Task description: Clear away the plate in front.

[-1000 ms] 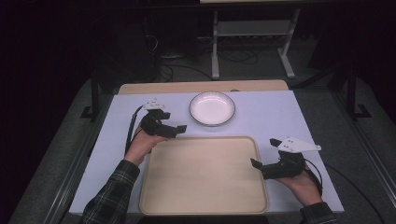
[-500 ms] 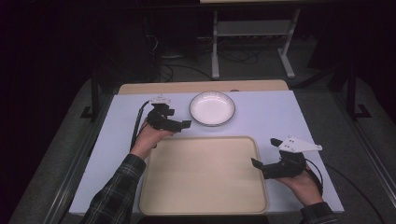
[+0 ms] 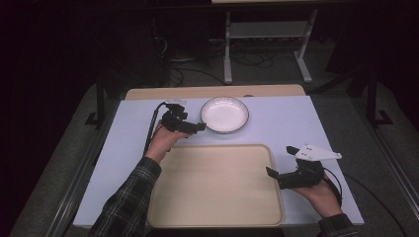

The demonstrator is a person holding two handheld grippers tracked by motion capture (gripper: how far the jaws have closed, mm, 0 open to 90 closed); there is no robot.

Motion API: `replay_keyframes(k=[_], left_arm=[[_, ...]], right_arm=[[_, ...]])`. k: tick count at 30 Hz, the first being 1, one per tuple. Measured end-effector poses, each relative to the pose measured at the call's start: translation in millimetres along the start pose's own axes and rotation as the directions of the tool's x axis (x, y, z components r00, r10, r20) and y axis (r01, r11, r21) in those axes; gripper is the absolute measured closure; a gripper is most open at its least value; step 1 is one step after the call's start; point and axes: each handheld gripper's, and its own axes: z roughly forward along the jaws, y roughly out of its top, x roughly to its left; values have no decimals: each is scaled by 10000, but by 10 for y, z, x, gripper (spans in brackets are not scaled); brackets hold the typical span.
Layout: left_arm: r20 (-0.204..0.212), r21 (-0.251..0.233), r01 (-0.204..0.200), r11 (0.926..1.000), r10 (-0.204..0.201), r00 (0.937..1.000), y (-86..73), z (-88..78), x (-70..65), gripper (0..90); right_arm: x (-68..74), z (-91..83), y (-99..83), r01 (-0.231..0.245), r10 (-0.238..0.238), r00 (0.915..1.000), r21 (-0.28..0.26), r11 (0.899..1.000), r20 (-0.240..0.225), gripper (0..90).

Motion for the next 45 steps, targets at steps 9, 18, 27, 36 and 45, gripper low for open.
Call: replay_keyframes(k=[9, 18, 27, 36, 45], left_arm=[[-272, 226, 395, 9990, -389, 9989, 78, 166, 60, 0], [-685, 680, 795, 9945, -748, 9948, 154, 341, 117, 0], [-978, 1181, 1537, 9810, -1425, 9849, 173, 523, 171, 84], [-1014, 1263, 2437, 9616, -2318, 9675, 133, 636, 168, 250], [-1039, 1565, 3170, 9354, -3036, 9471, 99, 691, 169, 379]], right_arm=[[7, -7, 16, 43, -43, 10000, -1, 10000, -66, 0], [12, -10, 18, 1, -2, 9998, -77, 10000, -207, 0], [8, -9, 17, 4, -5, 9998, -48, 10000, -212, 0], [5, -16, 16, -37, 36, 9998, -85, 10000, -188, 0], [14, -10, 15, 8, -9, 9998, -53, 10000, -203, 0]])
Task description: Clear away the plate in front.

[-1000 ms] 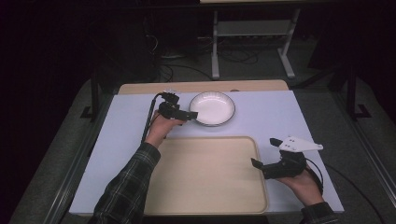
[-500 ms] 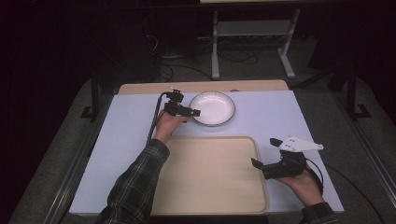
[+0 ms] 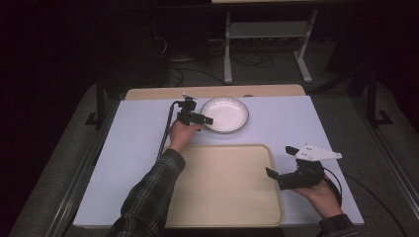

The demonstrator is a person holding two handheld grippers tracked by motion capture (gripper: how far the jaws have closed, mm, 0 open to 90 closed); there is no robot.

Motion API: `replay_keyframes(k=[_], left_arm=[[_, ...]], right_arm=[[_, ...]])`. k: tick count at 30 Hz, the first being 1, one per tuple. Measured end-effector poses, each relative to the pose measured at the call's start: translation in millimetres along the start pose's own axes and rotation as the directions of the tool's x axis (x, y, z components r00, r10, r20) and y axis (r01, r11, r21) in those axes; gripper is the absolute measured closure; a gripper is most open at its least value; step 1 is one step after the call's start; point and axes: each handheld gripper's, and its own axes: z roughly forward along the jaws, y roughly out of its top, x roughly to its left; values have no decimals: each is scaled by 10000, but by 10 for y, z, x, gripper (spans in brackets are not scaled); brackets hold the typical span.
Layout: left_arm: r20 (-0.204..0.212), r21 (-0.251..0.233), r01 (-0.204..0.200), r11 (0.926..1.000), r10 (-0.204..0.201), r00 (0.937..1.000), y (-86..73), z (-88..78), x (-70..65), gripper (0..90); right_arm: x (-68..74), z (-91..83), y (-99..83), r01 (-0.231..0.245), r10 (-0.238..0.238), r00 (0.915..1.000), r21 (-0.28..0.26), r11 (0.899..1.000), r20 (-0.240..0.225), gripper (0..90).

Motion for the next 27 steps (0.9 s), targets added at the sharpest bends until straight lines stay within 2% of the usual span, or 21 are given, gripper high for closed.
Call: replay_keyframes(k=[10, 18, 27], left_arm=[[62, 104, 572, 9983, -573, 9983, -23, 33, 27, 506], [70, 198, 725, 9972, -727, 9973, -33, 63, 43, 579], [113, 164, 920, 9956, -922, 9957, -39, 93, 48, 601]], right_arm=[[5, 1, 0, 38, -38, 10000, 8, 10000, 38, 0], [0, 1, 0, 23, -23, 10000, 4, 10000, 49, 0], [-1, -1, -1, 28, -28, 10000, 14, 10000, 36, 0]])
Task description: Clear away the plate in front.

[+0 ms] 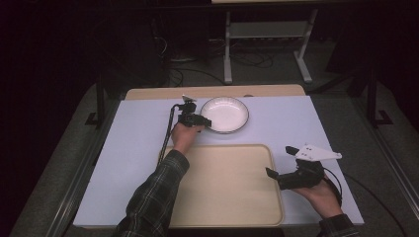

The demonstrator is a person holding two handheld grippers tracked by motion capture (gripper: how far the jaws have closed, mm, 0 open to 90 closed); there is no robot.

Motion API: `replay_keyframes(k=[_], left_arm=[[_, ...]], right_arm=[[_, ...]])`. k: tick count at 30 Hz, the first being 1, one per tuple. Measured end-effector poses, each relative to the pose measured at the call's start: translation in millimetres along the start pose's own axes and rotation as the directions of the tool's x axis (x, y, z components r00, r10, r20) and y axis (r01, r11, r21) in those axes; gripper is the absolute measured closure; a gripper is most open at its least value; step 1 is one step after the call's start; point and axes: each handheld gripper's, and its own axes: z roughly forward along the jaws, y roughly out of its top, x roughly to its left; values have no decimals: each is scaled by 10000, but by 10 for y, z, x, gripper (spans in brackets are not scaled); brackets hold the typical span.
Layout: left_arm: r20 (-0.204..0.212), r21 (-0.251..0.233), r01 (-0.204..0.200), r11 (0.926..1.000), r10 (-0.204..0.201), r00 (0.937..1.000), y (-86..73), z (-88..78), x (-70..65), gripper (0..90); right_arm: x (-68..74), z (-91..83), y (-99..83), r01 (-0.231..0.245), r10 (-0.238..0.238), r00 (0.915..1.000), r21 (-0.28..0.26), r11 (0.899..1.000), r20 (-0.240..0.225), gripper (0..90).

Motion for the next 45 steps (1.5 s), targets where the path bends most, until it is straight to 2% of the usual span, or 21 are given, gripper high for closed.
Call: replay_keyframes(k=[6, 8, 13, 18, 22, 30, 40, 45], left_arm=[[18, 8, 36, 10000, -36, 10000, 0, 1, 8, 610], [-63, -60, -86, 9999, 86, 9999, -9, 2, 8, 639], [287, -350, 241, 9991, -231, 9993, -54, 5, 57, 685], [405, -428, 297, 9986, -280, 9988, -66, 5, 72, 698], [807, -508, 684, 9964, -642, 9947, -91, 1, 117, 734], [708, -573, 600, 9966, -559, 9959, -87, -35, 87, 761], [915, -813, 779, 9936, -704, 9933, -108, -86, 77, 808], [893, -949, 655, 9933, -570, 9944, -104, -107, 52, 826]], right_arm=[[2, 5, 0, 1, -1, 10000, 16, 10000, -1, 0], [3, 8, -1, 14, -14, 10000, 38, 10000, -2, 0], [4, 10, -3, 40, -40, 10000, 56, 10000, 9, 0], [6, 12, -4, 26, -26, 10000, 74, 10000, 4, 0], [6, 14, -4, 50, -50, 10000, 91, 9999, 28, 0], [9, 19, -2, 88, -89, 10000, 117, 9999, 41, 0], [15, 23, -2, 89, -90, 10000, 127, 9999, 43, 0], [15, 23, -1, 104, -105, 9999, 122, 9999, 59, 0]])
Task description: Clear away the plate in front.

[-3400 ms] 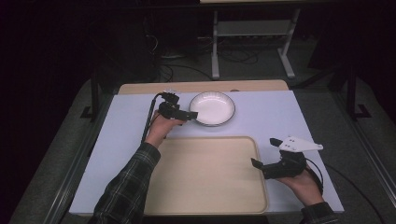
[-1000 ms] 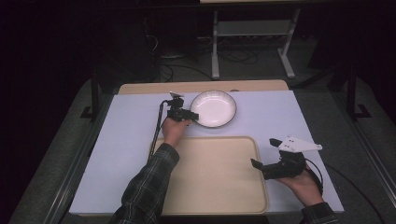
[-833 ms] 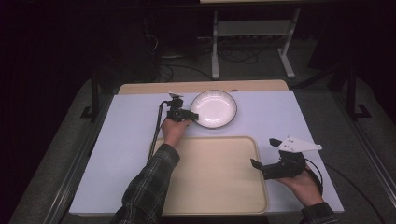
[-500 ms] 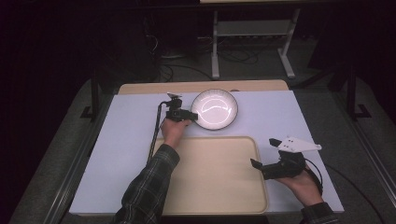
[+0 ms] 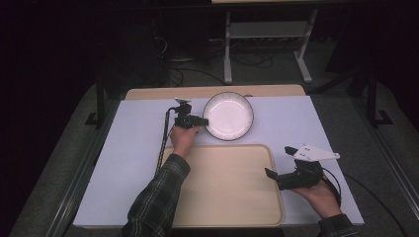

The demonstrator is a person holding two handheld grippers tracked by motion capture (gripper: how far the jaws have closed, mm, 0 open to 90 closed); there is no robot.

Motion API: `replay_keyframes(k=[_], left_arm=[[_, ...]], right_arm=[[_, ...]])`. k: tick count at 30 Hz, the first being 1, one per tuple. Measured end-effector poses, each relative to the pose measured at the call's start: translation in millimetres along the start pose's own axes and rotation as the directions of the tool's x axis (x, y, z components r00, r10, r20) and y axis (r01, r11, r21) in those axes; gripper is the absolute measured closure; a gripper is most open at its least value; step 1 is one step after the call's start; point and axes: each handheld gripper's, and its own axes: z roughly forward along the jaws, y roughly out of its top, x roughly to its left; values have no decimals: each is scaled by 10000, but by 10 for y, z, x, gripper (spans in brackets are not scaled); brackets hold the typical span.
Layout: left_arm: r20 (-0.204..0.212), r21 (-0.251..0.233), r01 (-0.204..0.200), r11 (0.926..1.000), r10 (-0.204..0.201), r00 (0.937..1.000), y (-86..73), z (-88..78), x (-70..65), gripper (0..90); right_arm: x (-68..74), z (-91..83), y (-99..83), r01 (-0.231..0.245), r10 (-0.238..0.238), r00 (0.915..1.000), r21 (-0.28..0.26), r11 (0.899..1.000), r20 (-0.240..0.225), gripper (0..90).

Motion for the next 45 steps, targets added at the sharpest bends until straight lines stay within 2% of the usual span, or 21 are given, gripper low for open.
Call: replay_keyframes(k=[6, 9, 15, 20, 25, 31, 39, 40, 42, 45], left_arm=[[105, -78, 102, 9999, -101, 9999, -11, 1, 15, 829], [324, -351, 139, 9993, -127, 9994, -4, -4, -3, 847], [463, -646, -223, 9977, 253, 9986, 16, -12, -64, 868], [598, -805, -127, 9967, 176, 9981, 27, -20, -63, 864], [365, -945, -551, 9940, 588, 9976, 83, -62, -90, 862], [-97, -1118, -1249, 9859, 1246, 9922, 161, -139, -128, 859], [-217, -1478, -1534, 9771, 1519, 9882, 217, -270, -119, 857], [-278, -1529, -1763, 9724, 1741, 9843, 244, -329, -137, 856], [-320, -1619, -1976, 9668, 1950, 9803, 269, -395, -155, 856], [-303, -1674, -2107, 9631, 2086, 9775, 285, -458, -166, 856]], right_arm=[[-2, -6, -1, 21, -21, 10000, -3, 10000, 24, 0], [-8, -9, -1, 25, -25, 10000, -34, 10000, 40, 0], [-13, -20, -1, -26, 26, 10000, -76, 10000, 65, 0], [-15, -22, -2, -16, 16, 10000, -83, 10000, 70, 0], [-17, -26, -1, -21, 22, 10000, -122, 9999, 79, 0], [-22, -31, -2, -36, 37, 10000, -155, 9999, 89, 0], [-23, -34, -1, -54, 56, 9999, -182, 9998, 98, 0], [-23, -34, 0, -48, 50, 9999, -181, 9998, 108, 0], [-23, -36, 0, -50, 52, 9999, -187, 9998, 115, 0], [-23, -37, 0, -49, 52, 9999, -198, 9998, 121, 0]])
